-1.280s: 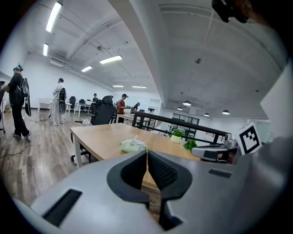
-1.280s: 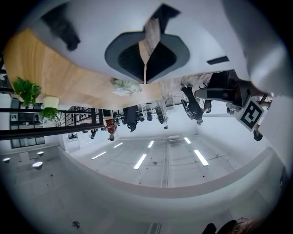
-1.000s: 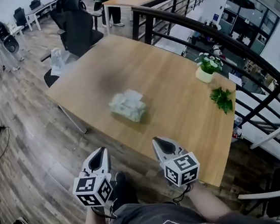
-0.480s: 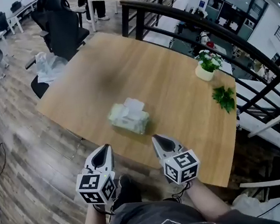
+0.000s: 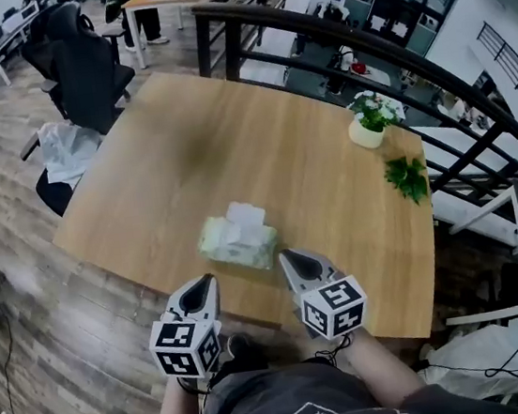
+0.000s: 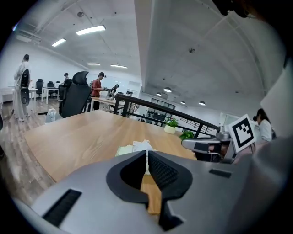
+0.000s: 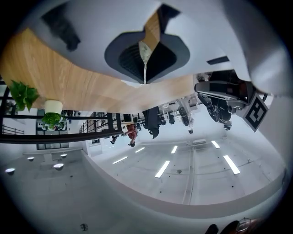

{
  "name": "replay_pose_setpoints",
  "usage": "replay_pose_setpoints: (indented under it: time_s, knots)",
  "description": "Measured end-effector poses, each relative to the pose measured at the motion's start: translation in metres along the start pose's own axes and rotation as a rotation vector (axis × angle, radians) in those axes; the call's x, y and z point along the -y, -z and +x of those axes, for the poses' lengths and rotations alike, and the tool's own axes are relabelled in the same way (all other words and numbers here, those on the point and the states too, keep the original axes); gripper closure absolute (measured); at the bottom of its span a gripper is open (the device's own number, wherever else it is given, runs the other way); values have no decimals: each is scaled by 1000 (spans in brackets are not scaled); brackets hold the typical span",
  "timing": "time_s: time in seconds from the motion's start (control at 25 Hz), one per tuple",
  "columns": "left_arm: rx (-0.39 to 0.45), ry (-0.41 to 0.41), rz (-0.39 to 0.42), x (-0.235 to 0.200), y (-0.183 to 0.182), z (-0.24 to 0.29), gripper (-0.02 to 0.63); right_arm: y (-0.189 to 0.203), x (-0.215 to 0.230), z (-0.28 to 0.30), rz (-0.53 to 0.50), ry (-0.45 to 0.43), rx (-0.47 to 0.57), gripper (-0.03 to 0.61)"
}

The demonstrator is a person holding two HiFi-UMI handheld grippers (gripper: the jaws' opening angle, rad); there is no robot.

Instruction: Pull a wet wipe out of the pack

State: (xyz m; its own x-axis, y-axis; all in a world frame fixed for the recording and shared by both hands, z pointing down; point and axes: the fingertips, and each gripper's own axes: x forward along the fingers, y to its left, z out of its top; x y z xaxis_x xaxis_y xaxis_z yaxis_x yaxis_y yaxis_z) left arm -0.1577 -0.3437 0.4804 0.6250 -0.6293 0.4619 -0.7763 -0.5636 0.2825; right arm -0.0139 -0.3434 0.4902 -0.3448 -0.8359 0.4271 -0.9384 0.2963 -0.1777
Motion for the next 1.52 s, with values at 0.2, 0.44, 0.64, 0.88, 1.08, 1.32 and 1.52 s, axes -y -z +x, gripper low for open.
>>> replay_pose_setpoints:
  time_s: [0.2, 0.44, 0.64, 0.88, 1.08, 1.32, 1.52]
  knots:
    - [-36, 77, 35, -11, -7, 23, 591, -6, 5, 16, 21, 63, 1, 552]
    - [-75, 170, 105, -16, -5, 50, 589, -5, 14, 32, 47, 136, 9, 552]
    - [-103, 217, 172, -14, -1, 69, 589, 0, 16, 35, 62, 174, -4, 552]
    - [-130, 223, 286, -9, 9, 84, 567, 6, 23, 37, 70, 184, -21, 552]
    - [-139, 202, 344, -2, 12, 100, 482, 9, 28, 41, 80, 164, -29, 552]
    - [-165, 122, 396, 0, 6, 123, 477, 6, 44, 46, 79, 136, -41, 552]
    - [-192, 53, 399, -5, 6, 131, 479, 11, 49, 51, 75, 84, -64, 552]
